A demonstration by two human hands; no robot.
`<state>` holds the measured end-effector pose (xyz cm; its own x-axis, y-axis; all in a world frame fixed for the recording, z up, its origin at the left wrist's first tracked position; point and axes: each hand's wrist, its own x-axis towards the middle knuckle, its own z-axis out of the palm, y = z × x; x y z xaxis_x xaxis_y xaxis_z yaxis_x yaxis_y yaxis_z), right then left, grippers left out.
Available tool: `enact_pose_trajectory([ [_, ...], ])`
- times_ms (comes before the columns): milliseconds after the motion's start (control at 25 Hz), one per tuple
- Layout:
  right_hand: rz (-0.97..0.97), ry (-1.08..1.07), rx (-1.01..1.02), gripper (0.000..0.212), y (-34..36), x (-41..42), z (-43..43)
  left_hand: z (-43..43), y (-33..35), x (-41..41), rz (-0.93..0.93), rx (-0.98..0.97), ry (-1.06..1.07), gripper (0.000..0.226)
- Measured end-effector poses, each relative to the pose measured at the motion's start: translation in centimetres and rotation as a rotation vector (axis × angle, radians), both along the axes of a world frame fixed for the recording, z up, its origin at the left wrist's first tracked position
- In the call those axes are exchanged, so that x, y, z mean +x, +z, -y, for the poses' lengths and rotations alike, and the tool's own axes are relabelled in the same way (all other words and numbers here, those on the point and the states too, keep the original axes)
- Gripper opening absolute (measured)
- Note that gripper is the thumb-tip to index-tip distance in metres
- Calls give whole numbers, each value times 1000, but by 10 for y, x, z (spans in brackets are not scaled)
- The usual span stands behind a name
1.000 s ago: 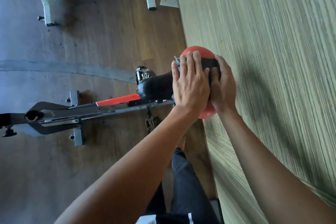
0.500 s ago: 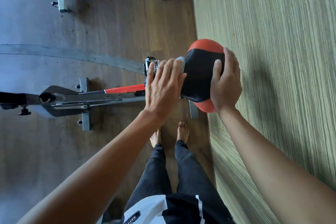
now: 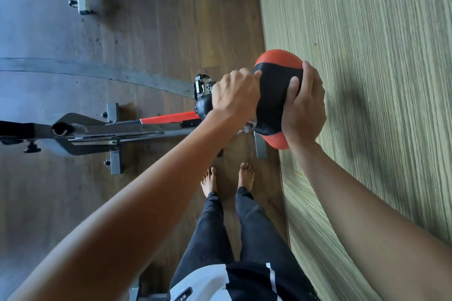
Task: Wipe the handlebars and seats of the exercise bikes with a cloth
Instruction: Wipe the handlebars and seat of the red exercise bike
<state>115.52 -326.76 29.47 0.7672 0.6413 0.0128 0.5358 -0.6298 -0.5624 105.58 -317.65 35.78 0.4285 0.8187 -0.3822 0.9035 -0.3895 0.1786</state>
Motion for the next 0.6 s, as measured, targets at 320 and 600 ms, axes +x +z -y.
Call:
enact_pose_trajectory([
  [320,147,88,110,44,-4,-3,5,22,-24,-92,515,394,-124,35],
  [600,160,46,129,45,-9,-4,3,84,-73,-54,359,586,-341,61],
])
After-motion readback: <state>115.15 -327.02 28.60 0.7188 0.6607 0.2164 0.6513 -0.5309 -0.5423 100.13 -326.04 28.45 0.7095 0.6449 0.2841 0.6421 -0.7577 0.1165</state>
